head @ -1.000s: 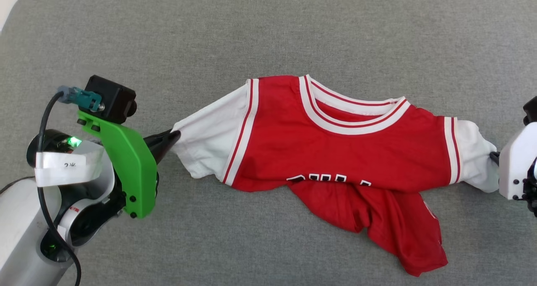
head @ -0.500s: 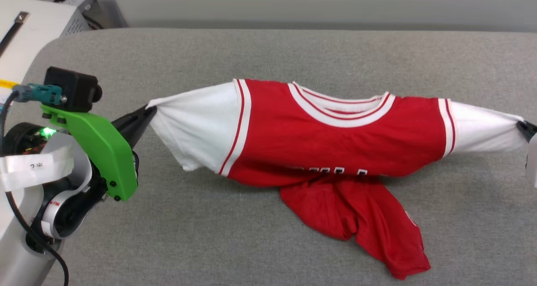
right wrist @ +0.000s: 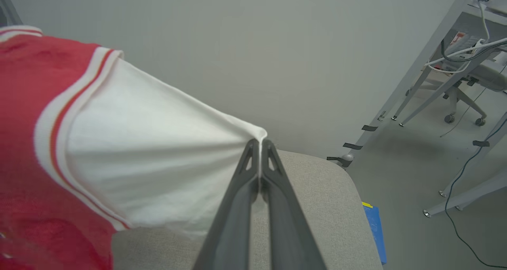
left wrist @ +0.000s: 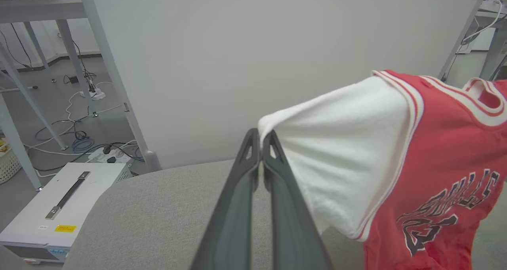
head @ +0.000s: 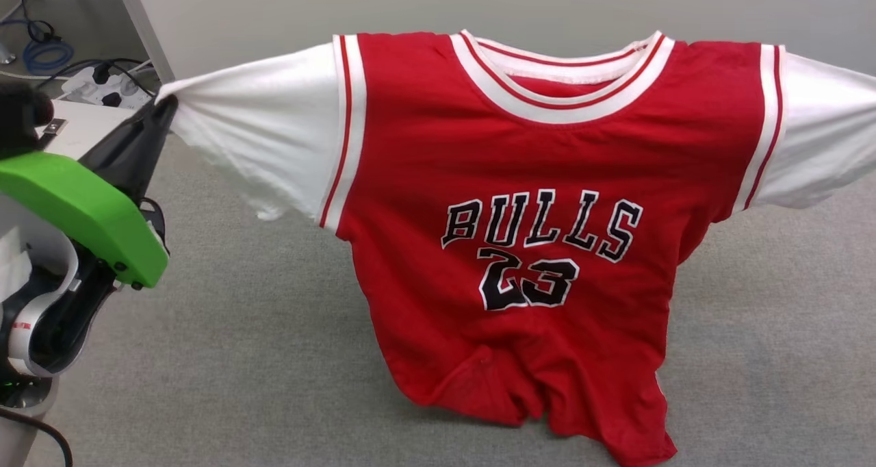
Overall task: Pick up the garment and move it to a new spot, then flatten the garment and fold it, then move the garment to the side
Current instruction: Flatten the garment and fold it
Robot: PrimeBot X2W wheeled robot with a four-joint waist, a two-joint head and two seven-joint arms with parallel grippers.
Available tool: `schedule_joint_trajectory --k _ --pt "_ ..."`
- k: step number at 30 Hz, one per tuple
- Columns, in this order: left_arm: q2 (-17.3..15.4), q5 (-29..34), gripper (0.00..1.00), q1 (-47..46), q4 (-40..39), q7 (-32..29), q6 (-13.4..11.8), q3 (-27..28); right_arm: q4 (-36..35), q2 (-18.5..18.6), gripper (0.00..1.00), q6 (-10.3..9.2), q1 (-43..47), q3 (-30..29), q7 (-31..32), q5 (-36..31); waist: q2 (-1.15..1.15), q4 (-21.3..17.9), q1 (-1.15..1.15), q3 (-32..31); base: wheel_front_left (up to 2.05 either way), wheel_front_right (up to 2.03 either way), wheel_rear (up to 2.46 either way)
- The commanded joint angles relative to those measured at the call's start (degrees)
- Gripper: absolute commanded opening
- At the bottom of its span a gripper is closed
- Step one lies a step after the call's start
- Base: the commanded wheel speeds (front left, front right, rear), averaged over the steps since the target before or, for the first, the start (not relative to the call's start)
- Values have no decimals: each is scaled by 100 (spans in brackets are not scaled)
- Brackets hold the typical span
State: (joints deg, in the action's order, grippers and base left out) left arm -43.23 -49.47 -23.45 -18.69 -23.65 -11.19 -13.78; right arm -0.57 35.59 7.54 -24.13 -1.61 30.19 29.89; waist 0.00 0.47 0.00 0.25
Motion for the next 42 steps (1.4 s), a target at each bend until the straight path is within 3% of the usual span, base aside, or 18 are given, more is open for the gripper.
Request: schedule_joint_trajectory --k 1,9,21,27,35,42 --pt "-12 26 0 -28 -22 73 -43 94 -100 -20 0 -5 -122 -60 4 25 0 -13 0 6 0 0 0" --pt "-83 125 0 -697 0 292 73 331 -249 -49 0 -5 -889 -217 -6 15 0 -30 0 257 0 0 0" --pt "-231 56 0 -2582 832 83 426 473 765 -281 0 -5 -2803 0 -431 -235 0 -161 0 1332 0 0 0" --pt "-238 380 0 -4102 1813 -67 773 166 1681 -456 0 -5 -4223 225 -797 -655 0 -227 0 2099 0 0 0" --pt "157 1094 0 -6130 3580 583 1251 -247 3153 -899 0 -5 -6071 227 -1482 -1178 0 -433 0 3046 0 0 0" --pt "602 1601 0 -7620 4944 1422 1465 -493 4182 -1227 0 -5 -7173 -236 -2381 -1676 0 -481 0 3478 0 0 0"
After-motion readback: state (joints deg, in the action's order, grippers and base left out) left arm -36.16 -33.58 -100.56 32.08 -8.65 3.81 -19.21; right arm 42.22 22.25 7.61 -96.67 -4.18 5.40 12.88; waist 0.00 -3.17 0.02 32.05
